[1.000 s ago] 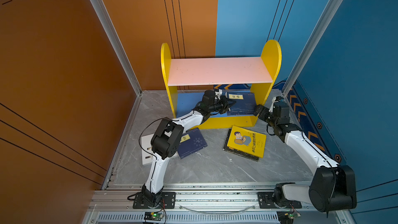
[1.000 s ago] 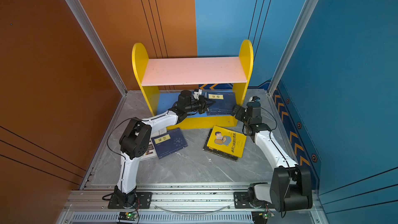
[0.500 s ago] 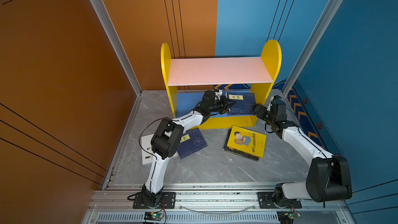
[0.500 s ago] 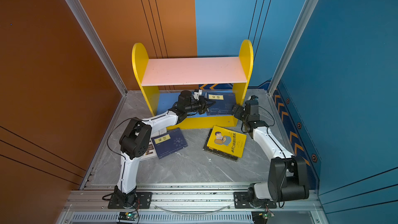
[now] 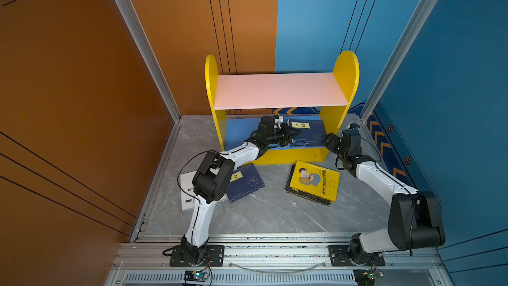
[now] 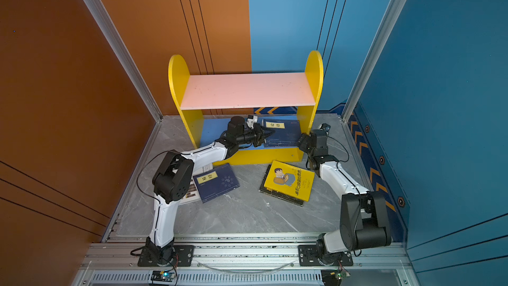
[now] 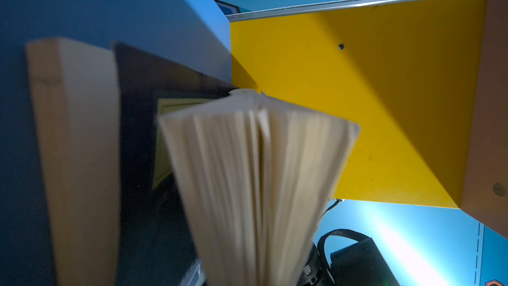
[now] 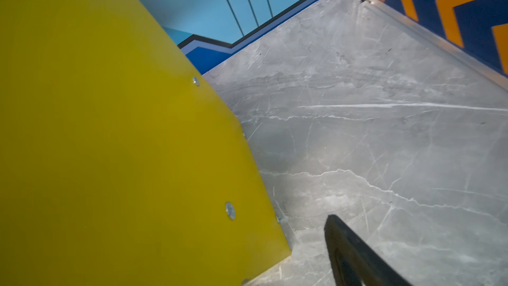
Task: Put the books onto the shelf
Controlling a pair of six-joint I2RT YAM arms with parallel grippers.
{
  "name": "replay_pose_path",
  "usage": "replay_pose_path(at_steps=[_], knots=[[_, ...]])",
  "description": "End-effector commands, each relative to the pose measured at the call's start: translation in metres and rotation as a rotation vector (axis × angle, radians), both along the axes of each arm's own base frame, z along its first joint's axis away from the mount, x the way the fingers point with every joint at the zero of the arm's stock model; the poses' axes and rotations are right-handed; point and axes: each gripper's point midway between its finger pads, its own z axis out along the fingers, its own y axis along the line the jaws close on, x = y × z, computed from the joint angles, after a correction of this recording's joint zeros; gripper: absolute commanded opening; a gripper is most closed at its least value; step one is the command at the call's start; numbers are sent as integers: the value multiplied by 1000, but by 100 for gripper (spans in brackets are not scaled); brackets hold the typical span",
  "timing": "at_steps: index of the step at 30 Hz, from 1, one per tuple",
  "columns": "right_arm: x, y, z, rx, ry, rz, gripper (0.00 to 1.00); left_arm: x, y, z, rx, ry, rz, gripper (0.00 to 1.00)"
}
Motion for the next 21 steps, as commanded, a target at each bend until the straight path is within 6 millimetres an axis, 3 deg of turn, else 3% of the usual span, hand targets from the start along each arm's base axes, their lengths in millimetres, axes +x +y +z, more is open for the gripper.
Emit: replay_pose_path(at_steps=[1,6,9,12,16,21], knots=[[-15,-18,-44,-51,118,-83,87,-2,6,33,-31,-54,19,16],[-15,-20,-51,-49,134,-91,86,0,12,38,-33,-62,41,27],[-15,-20,-53,-50,140,-90,85,0,17,39,-25,-62,59,40],[-15,-22,-56,-69,153,-96,84,1,23,44,-21,-68,74,60],[-18,-28,-59,-82,173,-106,83,0,30,59,-21,-96,83,69],[-19,-28,-57,-73,168,-102,83,0,51,52,59,-98,128,76]])
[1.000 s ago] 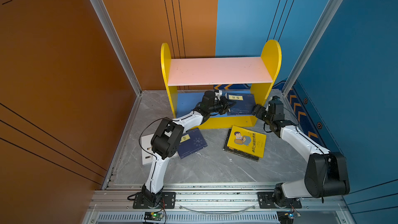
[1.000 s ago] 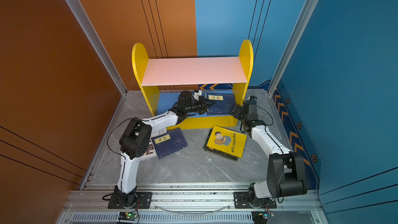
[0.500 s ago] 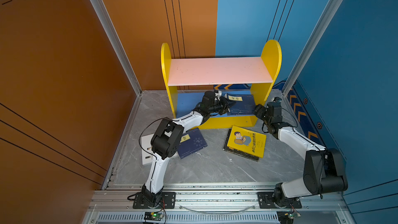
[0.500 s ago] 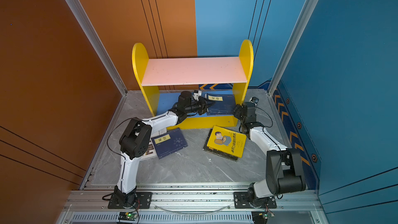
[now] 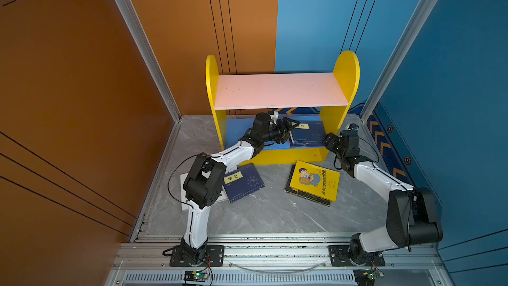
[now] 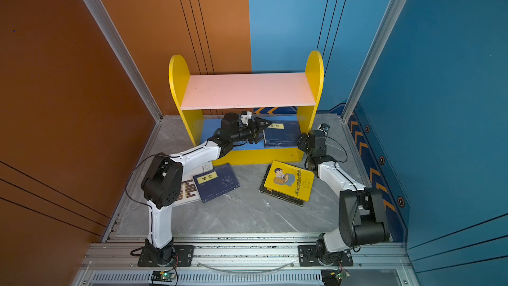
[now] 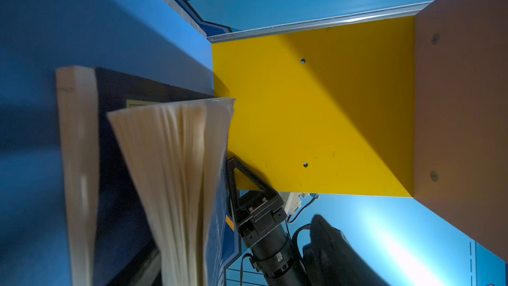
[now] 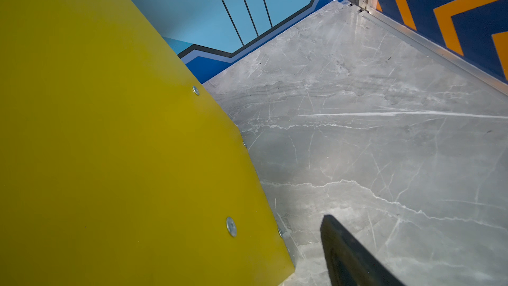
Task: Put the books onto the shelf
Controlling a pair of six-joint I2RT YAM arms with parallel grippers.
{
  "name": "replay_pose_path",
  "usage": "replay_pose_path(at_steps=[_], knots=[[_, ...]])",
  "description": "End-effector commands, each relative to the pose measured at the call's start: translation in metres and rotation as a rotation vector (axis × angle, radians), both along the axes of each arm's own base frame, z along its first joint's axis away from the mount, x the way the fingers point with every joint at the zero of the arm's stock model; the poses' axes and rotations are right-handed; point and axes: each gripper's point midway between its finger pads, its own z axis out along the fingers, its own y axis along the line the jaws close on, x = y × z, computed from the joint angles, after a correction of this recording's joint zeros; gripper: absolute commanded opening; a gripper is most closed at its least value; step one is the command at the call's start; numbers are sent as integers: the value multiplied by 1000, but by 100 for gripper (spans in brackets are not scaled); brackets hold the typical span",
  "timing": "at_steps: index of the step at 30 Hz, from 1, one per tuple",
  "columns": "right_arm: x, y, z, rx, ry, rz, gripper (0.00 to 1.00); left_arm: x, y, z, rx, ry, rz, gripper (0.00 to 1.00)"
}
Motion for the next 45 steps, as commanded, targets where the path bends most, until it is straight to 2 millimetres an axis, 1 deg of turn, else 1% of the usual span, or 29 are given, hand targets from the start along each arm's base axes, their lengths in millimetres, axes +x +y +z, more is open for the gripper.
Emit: replay_pose_path(at_steps=[1,4,8,13,23,28,31,33,36,40,43,45], knots=[[-26,-27,-53,-64,195,-85,83,2,25,13,59,-52,59,77],[-25,-25,-51,-54,189,-76,83,0,37,4,117,-44,74,77],[-24,-22,-48,-36,180,-65,83,-5,41,-5,178,-39,67,77],[-23,-17,-43,-19,169,-48,84,-5,34,-2,178,-51,53,76],[-16,-4,-10,-2,109,33,87,-3,29,-18,327,-43,83,75],[-12,3,4,21,89,74,87,-2,20,-27,376,-30,96,75],[-12,8,12,30,83,104,88,0,22,-35,439,-22,125,75],[-13,10,14,36,95,120,89,1,23,-37,469,-30,153,75],[-12,15,16,47,101,145,89,1,16,-41,501,-33,162,75],[-14,19,19,54,98,165,89,3,6,-48,501,-14,156,75],[-16,18,20,46,102,170,89,4,3,-48,504,-22,159,75],[-16,19,17,47,110,172,89,5,0,-46,502,-32,150,74]])
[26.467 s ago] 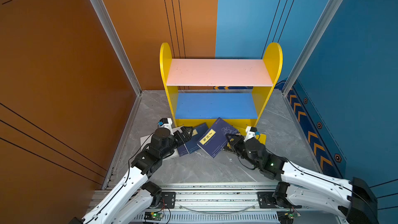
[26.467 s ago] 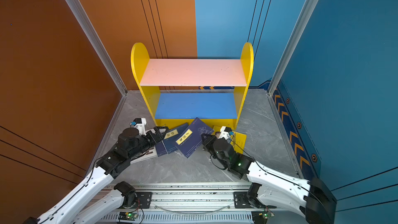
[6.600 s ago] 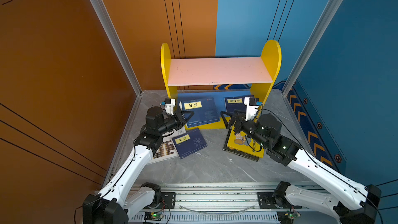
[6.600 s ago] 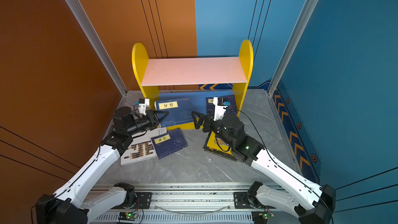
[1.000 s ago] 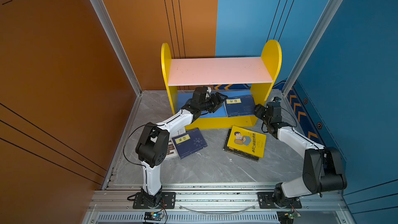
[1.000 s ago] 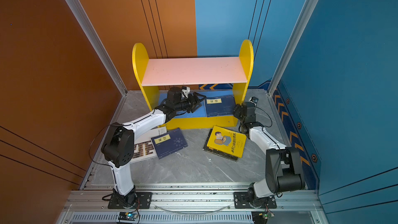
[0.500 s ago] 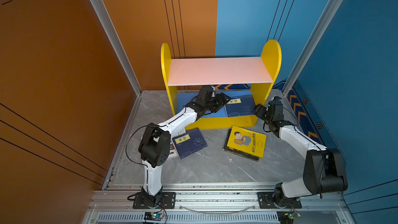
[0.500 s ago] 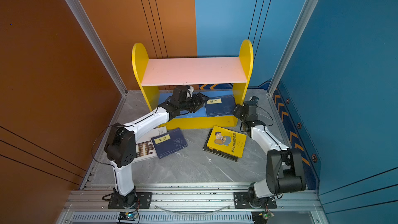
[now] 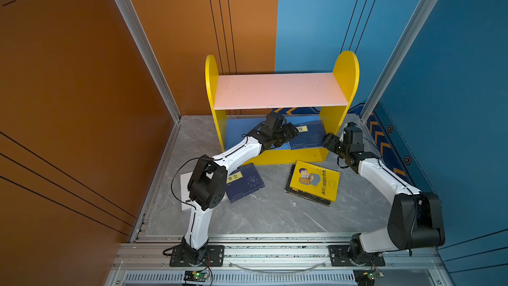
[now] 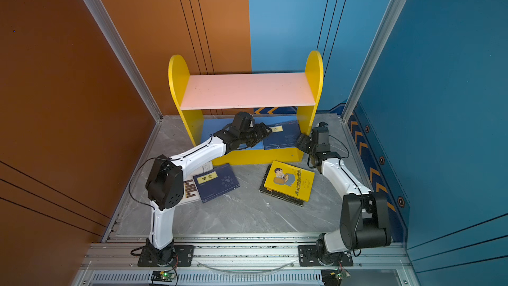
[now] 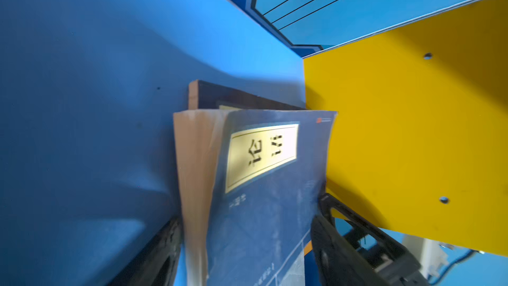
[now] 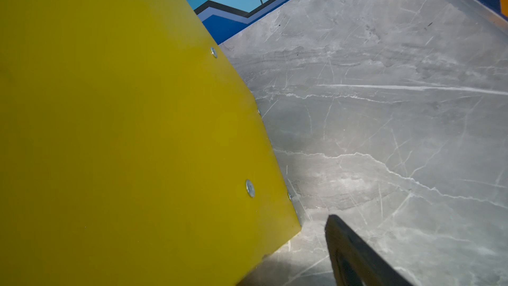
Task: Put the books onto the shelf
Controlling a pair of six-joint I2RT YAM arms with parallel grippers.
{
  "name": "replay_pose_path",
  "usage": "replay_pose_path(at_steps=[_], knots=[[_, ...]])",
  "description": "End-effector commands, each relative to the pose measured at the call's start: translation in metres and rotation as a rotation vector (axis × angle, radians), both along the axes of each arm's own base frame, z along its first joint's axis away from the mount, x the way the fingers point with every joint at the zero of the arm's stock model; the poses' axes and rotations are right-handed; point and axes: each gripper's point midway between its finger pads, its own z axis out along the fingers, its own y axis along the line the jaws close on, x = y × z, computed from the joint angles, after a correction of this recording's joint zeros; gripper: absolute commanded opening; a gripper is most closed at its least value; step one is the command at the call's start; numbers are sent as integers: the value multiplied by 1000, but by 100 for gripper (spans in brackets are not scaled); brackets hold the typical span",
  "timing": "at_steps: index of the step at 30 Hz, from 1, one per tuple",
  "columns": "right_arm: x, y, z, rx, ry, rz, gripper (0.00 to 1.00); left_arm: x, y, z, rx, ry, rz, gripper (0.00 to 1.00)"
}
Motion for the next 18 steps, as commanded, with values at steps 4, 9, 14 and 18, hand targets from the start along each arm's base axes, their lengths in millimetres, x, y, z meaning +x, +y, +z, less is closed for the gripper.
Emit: replay_pose_path(at_steps=[4,9,14,18], knots=[[-3,4,6,8,14,31,88,2,-8,2,45,-19,-18,71],[-3,5,4,15,18,34,87,-1,-12,10,88,-64,-35,68],[-1,7,2,28,18,37,87,0,-15,11,83,-64,-40,67],[1,10,1,44,14,42,87,3,-19,14,70,-75,-46,68]])
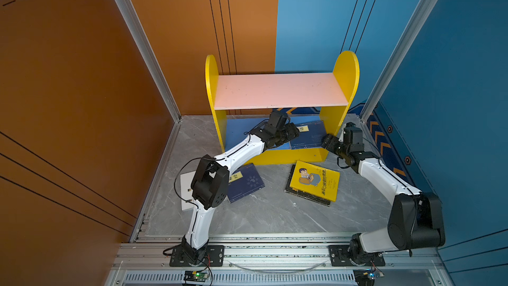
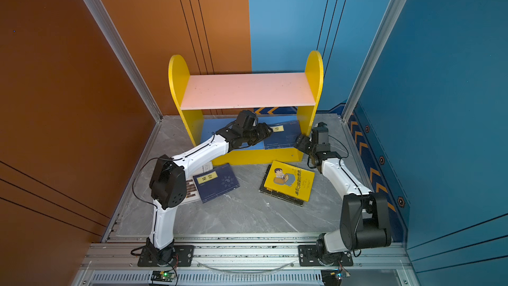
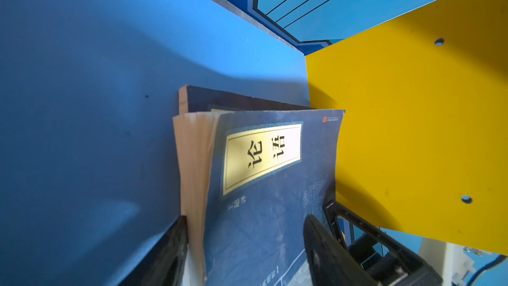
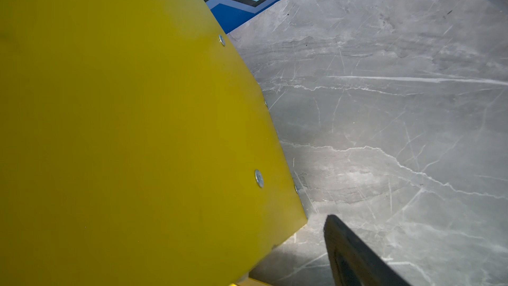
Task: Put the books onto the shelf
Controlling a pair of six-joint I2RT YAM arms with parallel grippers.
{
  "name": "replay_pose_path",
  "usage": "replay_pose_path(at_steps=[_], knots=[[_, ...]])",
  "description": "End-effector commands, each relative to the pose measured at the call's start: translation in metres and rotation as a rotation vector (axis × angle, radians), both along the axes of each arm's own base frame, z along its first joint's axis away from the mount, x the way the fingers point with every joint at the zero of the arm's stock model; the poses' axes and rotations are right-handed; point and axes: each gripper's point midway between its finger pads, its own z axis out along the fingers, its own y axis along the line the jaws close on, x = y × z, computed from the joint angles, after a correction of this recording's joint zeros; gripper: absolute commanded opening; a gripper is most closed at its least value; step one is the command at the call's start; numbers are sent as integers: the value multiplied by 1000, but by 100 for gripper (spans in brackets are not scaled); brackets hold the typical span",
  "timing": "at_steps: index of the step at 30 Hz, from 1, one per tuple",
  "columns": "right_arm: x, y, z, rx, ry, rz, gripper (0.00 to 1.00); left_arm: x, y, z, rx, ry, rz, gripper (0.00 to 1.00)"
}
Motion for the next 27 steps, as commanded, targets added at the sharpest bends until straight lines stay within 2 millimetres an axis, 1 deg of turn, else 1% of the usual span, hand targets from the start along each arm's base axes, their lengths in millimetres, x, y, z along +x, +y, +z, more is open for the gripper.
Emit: replay_pose_path(at_steps=[1,4,7,13,15,19,24,27], knots=[[4,6,3,28,-3,18,87,2,-12,9,-8,-33,-27,68],[6,11,8,48,-27,43,90,4,-15,13,-22,-42,-33,68],[5,16,18,72,-75,76,91,6,-15,17,-26,-54,-32,68],[-3,13,33,89,-121,91,92,9,-15,23,-30,-70,-34,68],[-5,15,34,90,-122,108,92,11,-15,22,-31,-68,-32,69],[-10,20,29,89,-111,148,92,16,-14,20,-36,-64,-31,69],[-16,20,14,65,-76,153,89,23,-10,25,-42,-77,-21,69],[-20,23,10,55,-64,167,89,24,-10,25,-51,-75,-22,69]])
